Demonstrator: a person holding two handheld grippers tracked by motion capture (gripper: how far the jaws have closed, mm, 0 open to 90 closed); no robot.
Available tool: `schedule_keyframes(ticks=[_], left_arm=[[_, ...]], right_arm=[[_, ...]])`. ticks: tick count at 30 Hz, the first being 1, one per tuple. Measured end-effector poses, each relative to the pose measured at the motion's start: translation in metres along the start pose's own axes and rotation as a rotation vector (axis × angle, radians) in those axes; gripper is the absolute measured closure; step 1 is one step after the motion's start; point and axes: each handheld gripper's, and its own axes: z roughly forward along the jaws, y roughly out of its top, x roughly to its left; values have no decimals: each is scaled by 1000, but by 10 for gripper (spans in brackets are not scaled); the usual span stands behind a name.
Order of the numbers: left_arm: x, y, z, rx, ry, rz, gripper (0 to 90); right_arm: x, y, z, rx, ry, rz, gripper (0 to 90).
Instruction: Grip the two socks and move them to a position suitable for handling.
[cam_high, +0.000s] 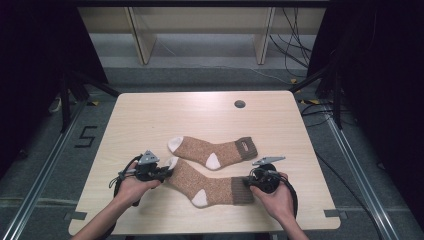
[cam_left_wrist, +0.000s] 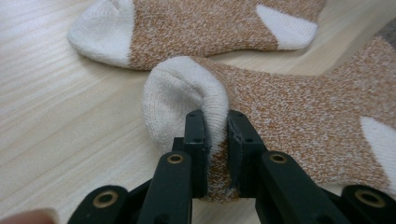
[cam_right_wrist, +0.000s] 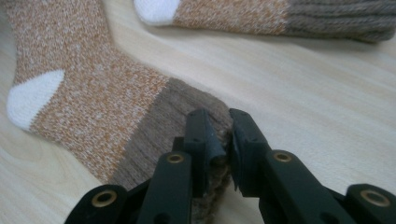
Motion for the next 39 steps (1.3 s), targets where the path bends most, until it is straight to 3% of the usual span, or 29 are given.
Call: schedule_keyframes(ticks=[2, 3, 4, 7, 8, 9, 10, 11, 12, 14, 16, 18, 22, 24, 25, 26, 28, 32, 33, 34, 39], left_arm=[[-2, 0, -3, -12, -16, -10, 792], [-2, 0, -4, -19, -16, -7, 792], [-4, 0, -6, -26, -17, -12, 792], [-7, 0, -10, -63, -34, -38, 791], [-8, 1, -13, -68, -41, -40, 791], [-9, 1, -14, -82, -40, -46, 791], [-11, 2, -17, -88, -52, -44, 791], [-12, 2, -19, -97, -52, -41, 791], [-13, 2, -20, -106, -54, -40, 791], [-16, 4, -24, -115, -52, -37, 791], [-19, 5, -26, -115, -59, -27, 791], [-21, 6, -27, -133, -62, -28, 791], [-20, 13, -30, -149, -47, -27, 791], [-18, 18, -31, -163, -46, -27, 790], [-17, 22, -31, -169, -36, -28, 790], [-15, 26, -30, -179, -39, -29, 790], [-12, 32, -30, -191, -28, -26, 790], [-9, 41, -28, -210, -12, -34, 789], [-9, 42, -28, -211, -11, -36, 789], [-9, 43, -27, -218, -8, -35, 790], [-7, 45, -24, -221, -8, -46, 790]], right_arm=[[-1, 2, -4, 14, 33, 19, 788], [-3, 3, -4, 0, -11, -14, 788], [-3, 2, -4, -36, -14, -25, 788], [-6, 4, -6, -40, -20, -40, 788], [-5, 5, -8, -34, -24, -13, 788], [-7, 6, -7, -64, -24, -33, 788], [-8, 7, -11, -32, -19, -23, 789], [-7, 9, -12, -37, -4, -11, 789], [-8, 10, -13, -65, -23, -37, 789], [-7, 12, -16, -88, -29, -17, 789], [-9, 16, -18, -94, -40, -49, 789], [-8, 19, -20, -100, -42, -24, 789], [-11, 27, -25, -111, -49, -45, 789], [-10, 30, -26, -127, -52, -15, 789], [-11, 33, -28, -115, -59, -28, 789], [-14, 36, -28, -145, -61, -58, 789], [-12, 45, -32, -139, -64, -19, 789], [-17, 51, -33, -158, -63, -52, 789], [-17, 52, -34, -157, -59, -27, 789], [-18, 53, -33, -174, -60, -47, 789], [-22, 56, -32, -164, -61, -4, 789]])
